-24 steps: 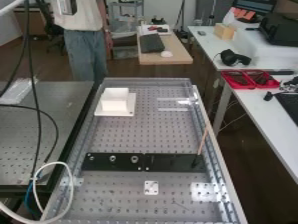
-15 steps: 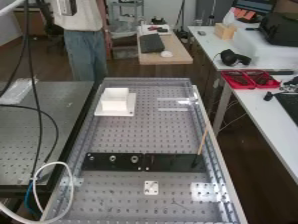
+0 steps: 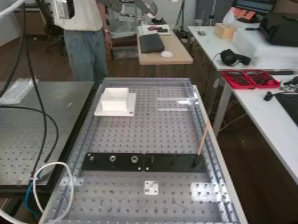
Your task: Grab the larger nut and place it in the white container
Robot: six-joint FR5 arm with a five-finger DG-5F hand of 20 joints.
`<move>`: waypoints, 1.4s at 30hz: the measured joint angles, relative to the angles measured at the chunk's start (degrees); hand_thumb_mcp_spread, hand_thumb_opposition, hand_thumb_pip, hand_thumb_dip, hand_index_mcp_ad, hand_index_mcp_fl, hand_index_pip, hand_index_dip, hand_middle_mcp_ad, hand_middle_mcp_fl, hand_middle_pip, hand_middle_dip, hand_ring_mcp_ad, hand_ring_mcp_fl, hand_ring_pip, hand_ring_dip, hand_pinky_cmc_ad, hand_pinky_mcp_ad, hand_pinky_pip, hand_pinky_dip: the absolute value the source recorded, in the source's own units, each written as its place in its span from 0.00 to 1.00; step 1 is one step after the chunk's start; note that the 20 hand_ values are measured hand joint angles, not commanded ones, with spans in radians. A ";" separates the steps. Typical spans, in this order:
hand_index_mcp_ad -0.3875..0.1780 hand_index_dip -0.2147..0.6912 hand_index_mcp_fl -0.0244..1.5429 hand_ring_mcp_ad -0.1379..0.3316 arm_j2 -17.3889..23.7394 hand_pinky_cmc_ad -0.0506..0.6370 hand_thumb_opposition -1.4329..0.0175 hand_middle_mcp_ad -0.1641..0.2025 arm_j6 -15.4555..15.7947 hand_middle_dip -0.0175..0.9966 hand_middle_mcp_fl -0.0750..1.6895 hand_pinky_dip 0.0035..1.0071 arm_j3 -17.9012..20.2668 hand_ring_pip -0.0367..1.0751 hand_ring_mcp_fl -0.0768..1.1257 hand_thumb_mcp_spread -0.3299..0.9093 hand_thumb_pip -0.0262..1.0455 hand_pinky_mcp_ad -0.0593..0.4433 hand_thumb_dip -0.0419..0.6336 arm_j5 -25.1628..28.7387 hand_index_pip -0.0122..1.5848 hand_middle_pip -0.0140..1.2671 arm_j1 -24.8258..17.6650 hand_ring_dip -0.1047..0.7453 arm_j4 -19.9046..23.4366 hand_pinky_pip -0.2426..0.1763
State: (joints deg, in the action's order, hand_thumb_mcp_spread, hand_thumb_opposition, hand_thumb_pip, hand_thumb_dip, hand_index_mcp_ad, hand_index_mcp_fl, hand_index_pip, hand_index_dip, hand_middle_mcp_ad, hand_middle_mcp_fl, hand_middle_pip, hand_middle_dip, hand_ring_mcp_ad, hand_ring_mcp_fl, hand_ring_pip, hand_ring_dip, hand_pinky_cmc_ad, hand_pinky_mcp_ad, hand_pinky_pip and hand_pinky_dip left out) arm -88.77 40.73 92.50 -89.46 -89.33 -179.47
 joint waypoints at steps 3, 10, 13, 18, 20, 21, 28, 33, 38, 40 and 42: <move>0.60 0.23 0.05 0.63 0.20 0.63 0.50 0.60 -0.02 0.27 0.15 0.71 0.26 0.12 0.08 0.41 0.54 0.81 0.17 0.17 0.08 0.10 0.04 0.33 0.05 0.39; 0.60 0.23 0.05 0.66 0.93 0.65 0.48 0.59 -0.08 0.27 0.15 0.72 1.11 0.12 0.08 0.41 0.54 0.84 0.17 0.75 0.08 0.10 0.04 0.33 0.07 0.37; 0.60 0.23 0.05 0.65 1.29 0.64 0.47 0.59 -0.08 0.27 0.15 0.73 1.57 0.12 0.08 0.40 0.55 0.84 0.17 1.13 0.08 0.10 0.03 0.34 0.11 0.37; 0.60 0.23 0.05 0.65 2.18 0.65 0.47 0.59 -0.47 0.27 0.15 0.73 4.16 0.12 0.08 0.40 0.55 0.84 0.18 3.57 0.08 0.10 0.07 0.34 0.82 0.37; 0.60 0.23 0.05 0.66 2.52 0.65 0.47 0.60 -0.69 0.27 0.15 0.73 5.44 0.13 0.08 0.40 0.55 0.84 0.18 4.89 0.08 0.10 0.09 0.34 1.27 0.37; 0.60 0.23 0.05 0.65 2.81 0.65 0.47 0.60 -0.83 0.27 0.15 0.73 6.45 0.12 0.07 0.40 0.55 0.84 0.18 5.91 0.08 0.10 0.11 0.34 1.67 0.36; 0.60 0.22 0.05 0.67 4.13 0.65 0.46 0.60 -1.28 0.27 0.15 0.74 12.04 0.12 0.08 0.40 0.63 0.84 0.20 11.80 0.08 0.10 0.06 0.35 4.68 0.36; 0.60 0.19 0.05 0.67 5.16 0.65 0.46 0.61 -2.07 0.27 0.15 0.74 16.66 0.12 0.08 0.40 0.63 0.84 0.23 16.14 0.10 0.10 -0.04 0.35 7.97 0.35; 0.60 0.18 0.05 0.67 5.98 0.67 0.45 0.61 -3.14 0.27 0.16 0.75 21.02 0.12 0.08 0.42 0.63 0.84 0.26 20.18 0.20 0.10 -0.25 0.35 11.61 0.35; 0.60 0.18 0.05 0.67 6.11 0.67 0.44 0.60 -3.96 0.27 0.16 0.75 22.42 0.12 0.08 0.43 0.64 0.84 0.28 21.55 0.26 0.10 -0.29 0.34 12.77 0.35; 0.59 0.18 0.05 0.68 6.10 0.67 0.43 0.61 -5.04 0.27 0.16 0.75 23.83 0.12 0.08 0.44 0.68 0.84 0.30 22.81 0.32 0.10 -0.32 0.35 13.89 0.35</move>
State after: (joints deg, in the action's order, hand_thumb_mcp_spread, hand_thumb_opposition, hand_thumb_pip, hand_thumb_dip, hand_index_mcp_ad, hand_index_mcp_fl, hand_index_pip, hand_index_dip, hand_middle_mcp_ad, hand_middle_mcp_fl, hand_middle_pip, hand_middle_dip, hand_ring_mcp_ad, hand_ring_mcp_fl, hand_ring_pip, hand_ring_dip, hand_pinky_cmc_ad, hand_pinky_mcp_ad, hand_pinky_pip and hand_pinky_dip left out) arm -82.68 35.69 116.33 -66.66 -89.65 -165.57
